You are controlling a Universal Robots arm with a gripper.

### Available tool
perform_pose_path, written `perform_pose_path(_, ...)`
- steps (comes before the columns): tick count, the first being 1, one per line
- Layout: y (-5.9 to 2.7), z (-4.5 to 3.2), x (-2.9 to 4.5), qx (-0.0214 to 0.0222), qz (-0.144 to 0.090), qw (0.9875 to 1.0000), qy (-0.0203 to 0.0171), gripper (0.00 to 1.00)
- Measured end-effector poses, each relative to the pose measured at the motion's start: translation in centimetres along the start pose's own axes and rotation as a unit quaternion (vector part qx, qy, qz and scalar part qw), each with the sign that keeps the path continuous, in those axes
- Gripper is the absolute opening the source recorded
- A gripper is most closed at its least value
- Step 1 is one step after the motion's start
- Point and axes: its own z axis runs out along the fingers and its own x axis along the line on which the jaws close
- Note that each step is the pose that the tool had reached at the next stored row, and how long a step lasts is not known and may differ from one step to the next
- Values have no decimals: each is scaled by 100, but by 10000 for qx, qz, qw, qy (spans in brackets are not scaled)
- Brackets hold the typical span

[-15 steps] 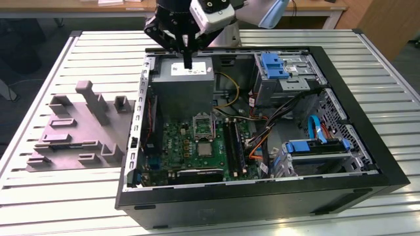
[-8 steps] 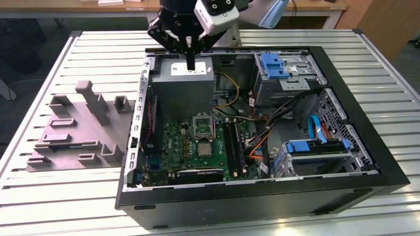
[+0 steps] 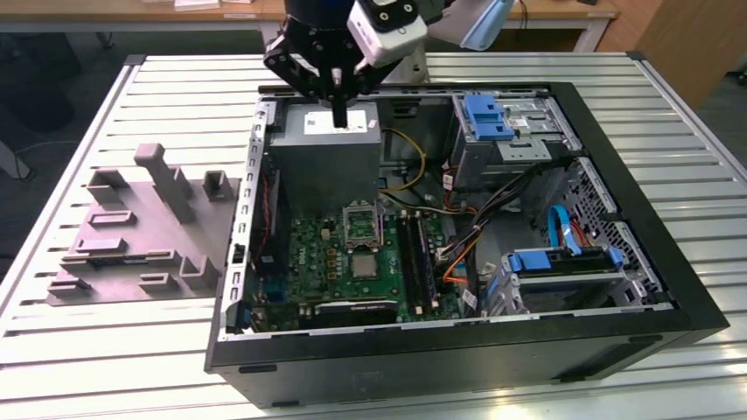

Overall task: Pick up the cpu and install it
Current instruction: 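Close the cpu cover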

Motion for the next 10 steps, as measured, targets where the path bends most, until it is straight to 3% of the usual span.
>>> perform_pose_path(2,-3,36,-13,-2,-106,9999,5,11)
perform_pose_path(8,-42,129,-208,-3,-110,9999,5,11)
perform_pose_path(10,-52,149,-235,-3,-122,9999,5,11)
